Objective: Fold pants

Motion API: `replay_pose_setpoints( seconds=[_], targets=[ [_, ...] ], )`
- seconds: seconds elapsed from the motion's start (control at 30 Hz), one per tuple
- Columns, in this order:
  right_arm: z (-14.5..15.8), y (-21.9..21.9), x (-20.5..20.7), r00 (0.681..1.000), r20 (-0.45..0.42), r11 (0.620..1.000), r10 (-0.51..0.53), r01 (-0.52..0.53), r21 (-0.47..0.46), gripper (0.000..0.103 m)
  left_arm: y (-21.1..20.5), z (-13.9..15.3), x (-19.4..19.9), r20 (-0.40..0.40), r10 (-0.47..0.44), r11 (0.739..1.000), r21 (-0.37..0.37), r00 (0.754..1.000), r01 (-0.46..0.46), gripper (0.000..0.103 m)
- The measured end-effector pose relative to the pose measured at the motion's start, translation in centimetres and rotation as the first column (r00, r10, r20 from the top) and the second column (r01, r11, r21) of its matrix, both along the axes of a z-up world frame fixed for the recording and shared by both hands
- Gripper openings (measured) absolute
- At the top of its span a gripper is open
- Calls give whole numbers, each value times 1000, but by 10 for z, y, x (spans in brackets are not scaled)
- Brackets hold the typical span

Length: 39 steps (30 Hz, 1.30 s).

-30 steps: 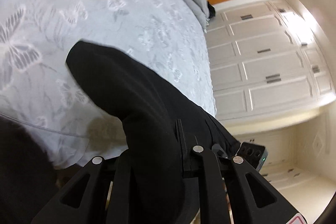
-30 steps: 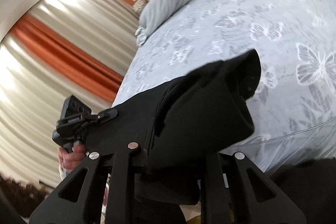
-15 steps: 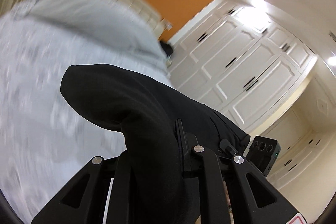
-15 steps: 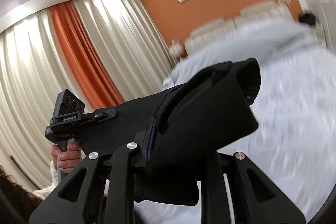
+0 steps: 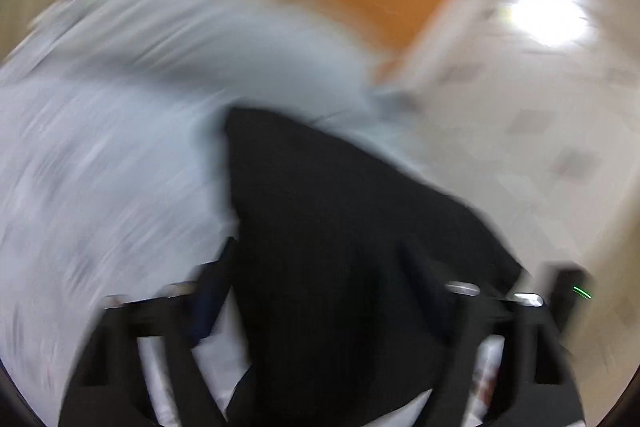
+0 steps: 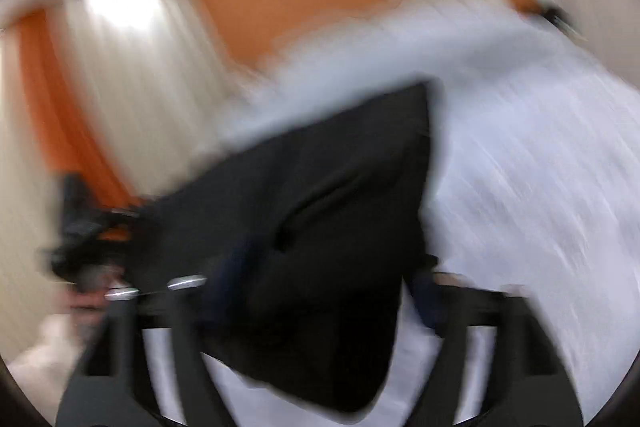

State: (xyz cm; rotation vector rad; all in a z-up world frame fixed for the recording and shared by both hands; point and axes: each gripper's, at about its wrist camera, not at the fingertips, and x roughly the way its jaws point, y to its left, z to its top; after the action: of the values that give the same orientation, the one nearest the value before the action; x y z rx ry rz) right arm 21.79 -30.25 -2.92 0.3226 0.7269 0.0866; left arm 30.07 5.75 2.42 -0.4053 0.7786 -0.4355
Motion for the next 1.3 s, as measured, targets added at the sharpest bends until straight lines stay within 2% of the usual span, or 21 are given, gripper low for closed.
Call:
replay_pose_setpoints(
  seconds=[0.03, 0.07, 0.13, 0.17, 0.23, 0.27, 0.37, 0.47, 0.53, 0.63, 0.67, 0.7, 0.73, 0.83, 0.9, 1.03, 1.07, 1.1, 1.13, 1.17, 1.3],
  targets=[
    [-36, -11, -1, 995, -90, 999, -32, 31, -14, 70, 2, -39, 11, -102, 47, 997, 58, 994, -41, 75],
    [-56, -21, -9, 992, -123, 999, -36, 37, 9, 66, 7, -74, 16, -194, 72, 994, 92, 978, -55, 59],
    [-61, -29, -27, 993, -113, 1000, -15, 14, -6, 60, 28, -119, 8, -292, 85, 996, 64, 953, -70, 53],
    [-55, -28, -29, 994, -106, 999, 0, -4, -40, 53, 33, -119, 2, -276, 92, 995, 49, 957, -82, 50],
    [-26, -20, -30, 999, -41, 995, 11, -15, -97, 53, 38, -99, -13, -206, 131, 990, 86, 970, -116, 51],
    [-14, -16, -28, 1000, -16, 996, 19, -20, -87, 52, 33, -81, -18, -154, 133, 987, 111, 979, -116, 52],
    [19, 6, -13, 998, 56, 998, 39, -36, -45, 45, 6, -38, -22, -59, 109, 981, 166, 992, -98, 62],
    [23, 27, 16, 996, 65, 998, 57, -54, -42, 43, -24, -21, -23, -4, 81, 971, 225, 997, -78, 71],
    [-7, 33, 33, 1000, -21, 994, 21, -23, -103, 43, -48, -33, -11, -8, 74, 953, 297, 997, -69, 74],
    [-75, 18, 61, 973, -220, 983, -74, 34, -181, 35, -65, -97, 21, -93, 131, 902, 424, 987, -80, 74],
    [-74, 11, 57, 984, -160, 985, -83, 57, -161, 37, -65, -115, 25, -130, 157, 888, 452, 979, -82, 78],
    [-68, 4, 56, 978, -176, 986, -113, 89, -137, 37, -60, -130, 28, -129, 169, 894, 438, 977, -96, 80],
    [-63, -2, 53, 977, -178, 991, -119, 105, -85, 37, -55, -127, 22, -68, 184, 894, 427, 981, -138, 79],
    [-28, -7, 24, 988, -117, 995, -96, 96, -5, 37, -51, -108, 10, -107, 186, 895, 428, 977, -124, 74],
    [-3, -1, -1, 993, -83, 997, -82, 82, -3, 39, -46, -82, -12, -71, 183, 898, 418, 981, -137, 76],
    [40, 19, -59, 995, -12, 993, -104, 103, -66, 39, -43, -36, -72, 46, 161, 857, 490, 986, -163, 76],
    [48, 24, -69, 993, 10, 989, -117, 118, -89, 44, -43, -30, -84, 55, 163, 851, 497, 985, -168, 77],
    [52, 29, -83, 990, 28, 984, -135, 137, -113, 50, -39, -22, -104, 56, 166, 848, 502, 985, -172, 78],
    [54, 36, -102, 987, 43, 978, -156, 160, -134, 63, -39, -18, -116, 54, 163, 851, 497, 985, -168, 78],
    [52, 41, -118, 986, 53, 976, -161, 167, -142, 67, -35, -14, -133, 49, 160, 857, 489, 986, -163, 78],
    [32, 69, -154, 989, 29, 962, -147, 149, -230, 67, -36, -18, -184, 44, 135, 845, 516, 990, -138, 78]
  ],
)
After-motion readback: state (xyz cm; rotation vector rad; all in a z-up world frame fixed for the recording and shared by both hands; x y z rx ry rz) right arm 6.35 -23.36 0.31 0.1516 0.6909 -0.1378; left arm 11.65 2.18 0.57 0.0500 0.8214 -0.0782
